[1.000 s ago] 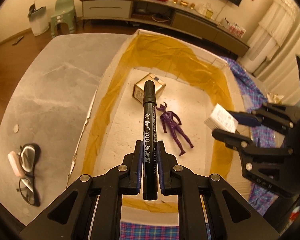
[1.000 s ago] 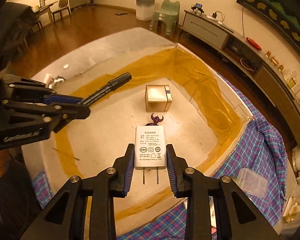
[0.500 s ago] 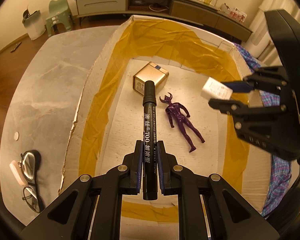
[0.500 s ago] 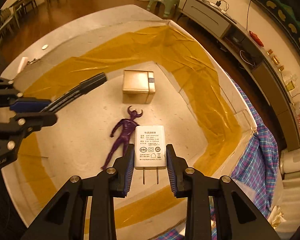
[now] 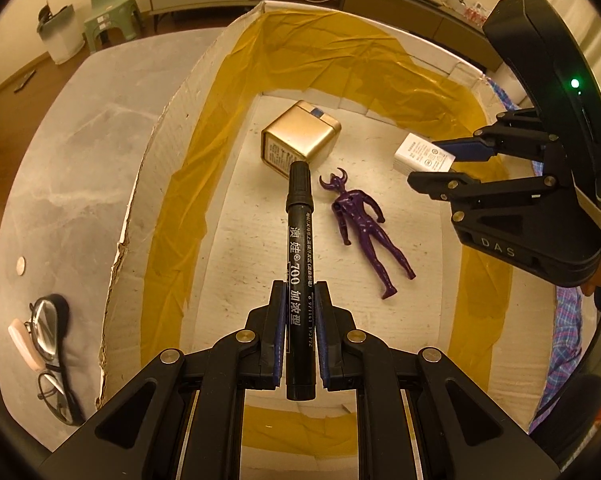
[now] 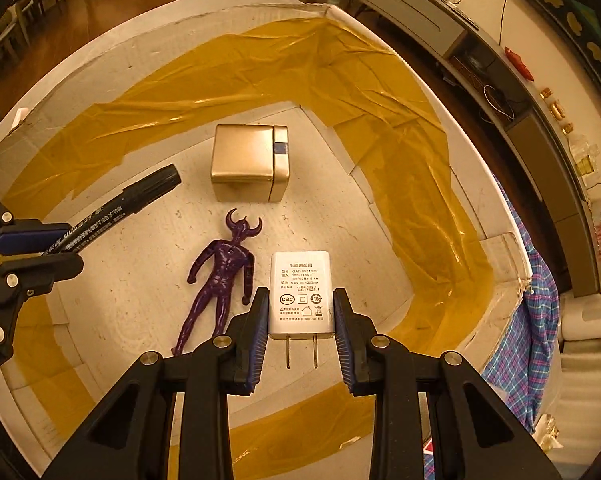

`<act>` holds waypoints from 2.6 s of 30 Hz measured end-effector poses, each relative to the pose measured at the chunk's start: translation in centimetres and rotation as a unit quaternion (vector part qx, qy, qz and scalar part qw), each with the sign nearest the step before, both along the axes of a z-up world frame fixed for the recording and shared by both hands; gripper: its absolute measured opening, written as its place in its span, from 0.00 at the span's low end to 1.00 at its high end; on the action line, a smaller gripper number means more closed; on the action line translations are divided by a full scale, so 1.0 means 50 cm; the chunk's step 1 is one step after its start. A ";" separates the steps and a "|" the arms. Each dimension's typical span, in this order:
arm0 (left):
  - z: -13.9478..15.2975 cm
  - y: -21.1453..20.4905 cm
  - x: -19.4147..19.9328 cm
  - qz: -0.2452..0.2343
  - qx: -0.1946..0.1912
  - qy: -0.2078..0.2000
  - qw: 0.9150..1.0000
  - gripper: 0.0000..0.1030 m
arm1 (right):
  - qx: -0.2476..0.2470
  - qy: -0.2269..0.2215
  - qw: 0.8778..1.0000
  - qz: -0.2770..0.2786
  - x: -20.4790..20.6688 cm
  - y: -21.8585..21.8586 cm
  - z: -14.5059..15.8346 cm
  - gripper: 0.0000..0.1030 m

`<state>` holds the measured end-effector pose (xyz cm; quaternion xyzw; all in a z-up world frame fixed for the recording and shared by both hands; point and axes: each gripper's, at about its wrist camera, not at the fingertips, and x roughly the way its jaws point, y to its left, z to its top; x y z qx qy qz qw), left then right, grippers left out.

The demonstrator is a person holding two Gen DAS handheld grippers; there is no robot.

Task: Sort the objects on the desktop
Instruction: 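Open both tools to drop the marker and charger into the box, then move both open tools back over the items on the shirt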

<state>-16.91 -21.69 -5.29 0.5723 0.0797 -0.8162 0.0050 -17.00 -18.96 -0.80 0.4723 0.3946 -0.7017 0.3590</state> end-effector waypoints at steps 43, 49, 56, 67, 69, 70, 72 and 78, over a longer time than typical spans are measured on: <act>0.157 0.084 0.146 -0.008 -0.057 0.054 0.997 0.25 | -0.088 0.025 0.995 0.037 0.176 0.147 0.164 0.45; 0.192 0.118 0.188 -0.018 -0.055 0.095 0.994 0.29 | -0.105 0.063 0.991 0.048 0.214 0.189 0.189 0.46; 0.216 0.174 0.225 -0.039 -0.068 0.133 0.988 0.32 | -0.155 0.079 0.984 0.045 0.248 0.251 0.209 0.49; 0.214 0.277 0.246 -0.071 -0.059 0.145 0.985 0.34 | -0.291 0.039 0.956 -0.004 0.249 0.412 0.207 0.49; 0.207 0.301 0.240 -0.078 -0.056 0.143 0.985 0.36 | -0.313 0.035 0.949 -0.027 0.233 0.455 0.201 0.50; 0.205 0.312 0.240 -0.079 -0.056 0.142 0.985 0.36 | -0.321 0.032 0.946 -0.038 0.224 0.473 0.198 0.51; 0.194 0.339 0.230 -0.088 -0.050 0.137 0.985 0.37 | -0.338 0.029 0.938 -0.070 0.197 0.518 0.189 0.53; 0.147 0.415 0.188 -0.106 -0.039 0.115 0.987 0.38 | -0.343 0.024 0.926 -0.156 0.115 0.637 0.131 0.54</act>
